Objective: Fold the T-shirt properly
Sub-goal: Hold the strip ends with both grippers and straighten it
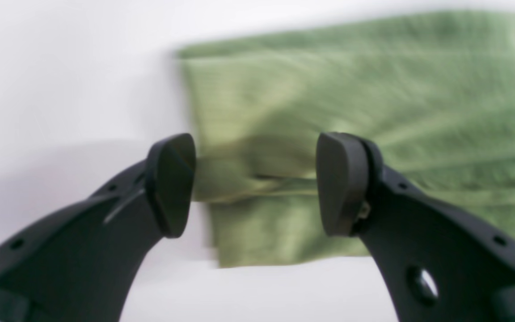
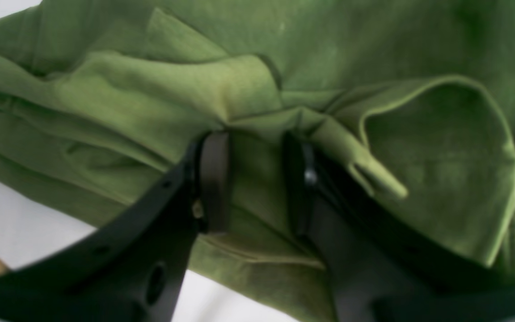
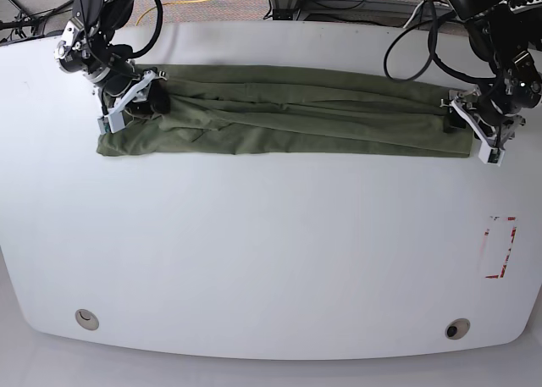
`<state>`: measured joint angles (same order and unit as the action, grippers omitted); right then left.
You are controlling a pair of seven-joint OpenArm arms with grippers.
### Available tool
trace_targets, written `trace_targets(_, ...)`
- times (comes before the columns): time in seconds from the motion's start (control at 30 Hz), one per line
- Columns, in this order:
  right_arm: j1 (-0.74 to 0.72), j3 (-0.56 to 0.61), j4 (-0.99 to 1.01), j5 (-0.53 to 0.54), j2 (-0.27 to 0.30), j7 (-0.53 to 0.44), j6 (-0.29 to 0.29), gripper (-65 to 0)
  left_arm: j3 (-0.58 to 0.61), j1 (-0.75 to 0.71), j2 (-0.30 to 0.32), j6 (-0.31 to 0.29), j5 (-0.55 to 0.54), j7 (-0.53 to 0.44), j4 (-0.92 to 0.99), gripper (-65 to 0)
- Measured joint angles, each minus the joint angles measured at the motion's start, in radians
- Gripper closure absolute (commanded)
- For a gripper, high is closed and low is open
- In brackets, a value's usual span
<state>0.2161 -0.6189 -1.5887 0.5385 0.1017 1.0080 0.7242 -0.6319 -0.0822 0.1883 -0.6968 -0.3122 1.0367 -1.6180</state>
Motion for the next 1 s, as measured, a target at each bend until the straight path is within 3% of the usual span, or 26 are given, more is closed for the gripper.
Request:
trace_targets(0.1, -0.038, 0.028, 0.035, -0.027, 0.041, -0.006, 0.000, -19.7, -0.075, 0.027, 0.008, 0.000, -0.092, 0.103, 0.003, -40.8)
trace_targets(0.3, -0.068, 0.032, 0.045, -0.049, 0.057, 0.003, -0.002, -19.7, -0.183, 0.038, 0.037, 0.000, -0.268, 0.209, 0.004, -51.3)
trace_targets(0.6, -0.093, 0.032, 0.044, -0.079, 0.056, 0.017, -0.013, -19.7, -0.102, 0.008, 0.024, 0.000, -0.352, 0.224, 0.119, -51.3)
trace_targets(0.83, -0.090, 0.031, 0.044, -0.071, 0.056, 0.016, -0.016, -19.7, -0.121, 0.018, 0.037, -0.004, -0.375, 0.162, 0.239, -51.3)
trace_targets(0.93, -0.085, 0.032, 0.024, -0.085, 0.055, 0.018, -0.017, -19.7, -0.120, 0.019, 0.036, -0.004, -0.378, 0.146, 0.247, -49.2)
trace_targets(1.0, -0.084, 0.032, 0.018, -0.087, 0.054, 0.024, -0.017, -19.7, -0.109, 0.018, 0.034, -0.004, -0.380, 0.144, 0.248, -37.4)
